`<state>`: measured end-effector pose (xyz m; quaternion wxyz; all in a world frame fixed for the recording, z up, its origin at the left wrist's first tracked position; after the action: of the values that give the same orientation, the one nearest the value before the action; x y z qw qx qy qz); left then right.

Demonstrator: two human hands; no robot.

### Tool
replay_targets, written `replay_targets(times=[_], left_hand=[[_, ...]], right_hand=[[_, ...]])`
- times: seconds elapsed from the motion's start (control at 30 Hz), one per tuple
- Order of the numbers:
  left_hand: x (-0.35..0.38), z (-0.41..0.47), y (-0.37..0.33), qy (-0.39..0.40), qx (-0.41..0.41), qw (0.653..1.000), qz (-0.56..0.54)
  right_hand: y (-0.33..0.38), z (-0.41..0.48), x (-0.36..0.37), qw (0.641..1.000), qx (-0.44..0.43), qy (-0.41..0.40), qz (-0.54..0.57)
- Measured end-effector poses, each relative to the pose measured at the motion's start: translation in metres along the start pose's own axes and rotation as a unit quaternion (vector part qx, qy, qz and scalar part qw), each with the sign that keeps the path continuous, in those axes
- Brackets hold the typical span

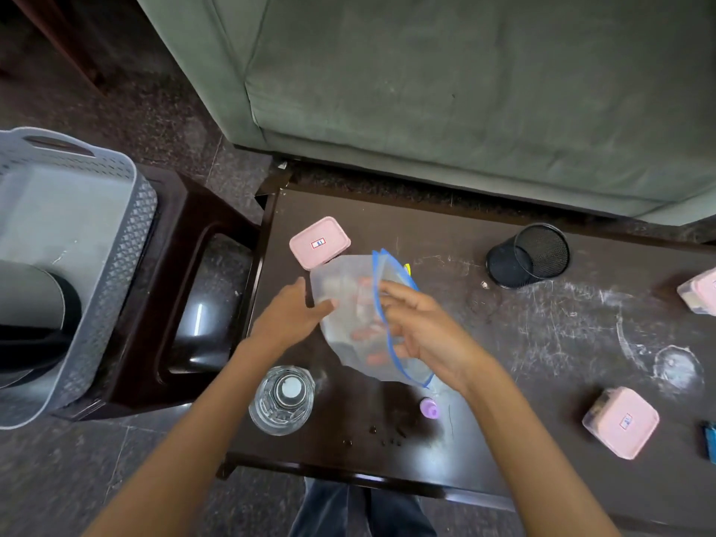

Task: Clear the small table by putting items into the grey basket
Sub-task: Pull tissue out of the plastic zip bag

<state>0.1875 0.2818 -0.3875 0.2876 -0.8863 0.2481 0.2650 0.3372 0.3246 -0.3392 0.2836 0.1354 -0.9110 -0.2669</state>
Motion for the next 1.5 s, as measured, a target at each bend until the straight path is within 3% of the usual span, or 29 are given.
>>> replay_targets(times=[0.07,0.13,0.2,0.3,0.43,0.67,0.93,1.1,1.17,1.3,1.37,1.5], left_hand=[[-0.011,-0.017,-0.003,-0.053,-0.004,0.998,-0.017],[-0.024,-0.043,-0.014,-0.115,0.012,0.987,-0.114],[-0.019,-0.063,-0.024,-0.121,0.022,0.975,-0.184],[-0.023,-0.084,-0.036,-0.160,0.023,0.979,-0.124],[-0.056,-0.089,-0.026,-0.273,-0.010,0.961,-0.034],[-0.058,-0.081,-0.031,-0.278,-0.002,0.960,0.011],[-0.059,-0.075,-0.050,-0.266,0.028,0.964,0.002],[-0.061,-0.077,-0.048,-0.254,0.023,0.967,-0.010],[-0.061,-0.077,-0.046,-0.251,0.018,0.968,-0.012],[-0.063,-0.077,-0.040,-0.265,0.007,0.964,0.003],[-0.064,-0.077,-0.039,-0.278,0.007,0.960,0.019],[-0.065,-0.076,-0.042,-0.291,0.015,0.956,0.028]], right_hand=[[-0.005,0.003,0.006,0.998,-0.002,-0.027,-0.061],[-0.005,0.005,0.015,0.994,-0.012,-0.034,-0.100],[-0.004,0.009,0.026,0.989,-0.037,-0.020,-0.143],[-0.007,0.015,0.033,0.979,-0.047,-0.015,-0.198],[-0.005,0.019,0.009,0.972,-0.007,-0.095,-0.215],[0.001,0.032,0.004,0.894,-0.023,-0.126,-0.430],[0.017,0.048,0.030,0.728,-0.061,-0.130,-0.670],[0.011,0.064,0.029,0.665,-0.062,-0.134,-0.732],[0.008,0.067,0.029,0.679,-0.075,-0.132,-0.718],[0.005,0.057,0.038,0.778,-0.107,-0.098,-0.611],[0.012,0.039,0.041,0.798,-0.119,-0.099,-0.583],[0.054,-0.029,0.021,0.834,-0.249,-0.218,-0.442]])
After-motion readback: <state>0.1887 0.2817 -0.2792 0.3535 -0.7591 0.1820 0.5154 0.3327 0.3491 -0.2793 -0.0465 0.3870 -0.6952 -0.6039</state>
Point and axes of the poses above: each hand's wrist, its own z-axis towards the middle knuckle, its own x-axis out of the palm, y = z × x, the point moved 10 cm from there along z, towards the middle knuckle, and after that the axes turned 14 degrees about z, right-handed, at the moved point
